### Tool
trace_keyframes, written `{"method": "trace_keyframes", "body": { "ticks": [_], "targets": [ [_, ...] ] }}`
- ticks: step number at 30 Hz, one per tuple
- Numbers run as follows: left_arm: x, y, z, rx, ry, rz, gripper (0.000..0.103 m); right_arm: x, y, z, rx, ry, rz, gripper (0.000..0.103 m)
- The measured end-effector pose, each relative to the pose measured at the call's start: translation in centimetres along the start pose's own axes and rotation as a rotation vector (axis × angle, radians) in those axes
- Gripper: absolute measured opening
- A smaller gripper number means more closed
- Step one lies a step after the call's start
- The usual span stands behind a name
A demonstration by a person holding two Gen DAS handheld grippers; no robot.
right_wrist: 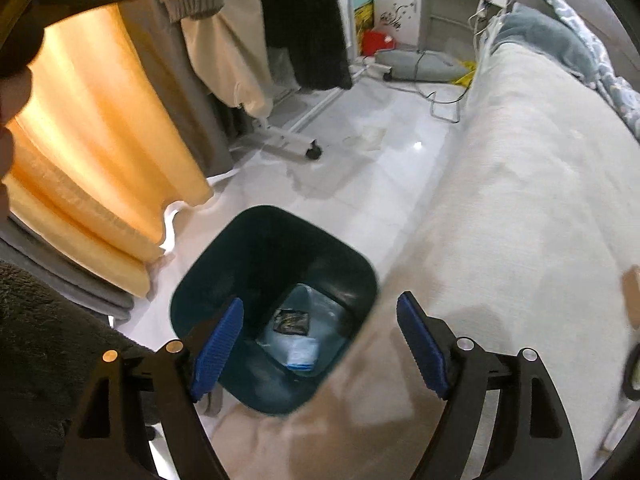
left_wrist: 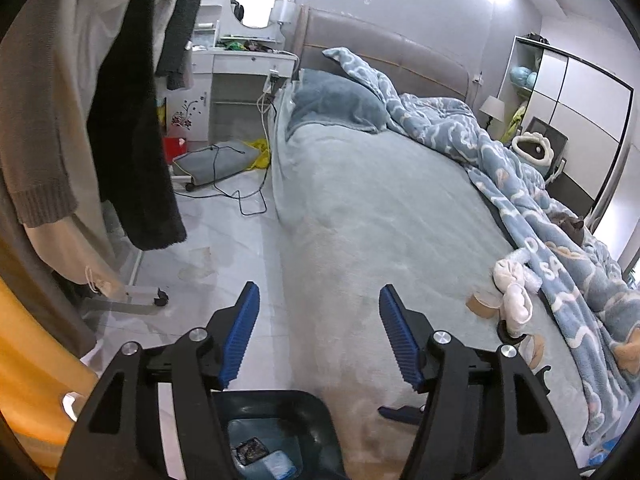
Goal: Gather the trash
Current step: 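Grasp the brown tape roll with the left tool while the right tool grasps the black clip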
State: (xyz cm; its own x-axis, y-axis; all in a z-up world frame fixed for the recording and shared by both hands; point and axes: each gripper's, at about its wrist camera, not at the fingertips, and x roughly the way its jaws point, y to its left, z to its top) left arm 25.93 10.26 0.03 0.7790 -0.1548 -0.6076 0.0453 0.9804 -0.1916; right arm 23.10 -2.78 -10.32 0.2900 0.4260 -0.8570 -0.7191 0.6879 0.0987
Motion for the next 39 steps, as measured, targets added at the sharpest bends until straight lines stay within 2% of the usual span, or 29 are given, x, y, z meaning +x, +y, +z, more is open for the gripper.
{"method": "trace_keyframes", "body": {
  "ticks": [13,26,34,39],
  "targets": [
    [2.4,-4.4,-0.5,0.024,0.031,-0.027,0.069,-5.7,-5.5,-3.6,0.015,-0.149,-0.102,0.081],
    [4.8,-8.8,-1.9,0.101,0.067,-0.038,0.070,-11.5,-9.7,-8.0,0.047,-0.314,-0.163,0.082],
    [5.8,-11.3,-2.5,0.120,0.077,-0.062,0.070,-14.2,-13.2,-11.1,0.076,-0.359,-0.208,0.084],
    [6.3,-13.1,-3.1,0.138,0.087,-0.087,0.072,-14.7,-15.0,-12.4,0.106,-0.345,-0.202,0.087]
  ]
}}
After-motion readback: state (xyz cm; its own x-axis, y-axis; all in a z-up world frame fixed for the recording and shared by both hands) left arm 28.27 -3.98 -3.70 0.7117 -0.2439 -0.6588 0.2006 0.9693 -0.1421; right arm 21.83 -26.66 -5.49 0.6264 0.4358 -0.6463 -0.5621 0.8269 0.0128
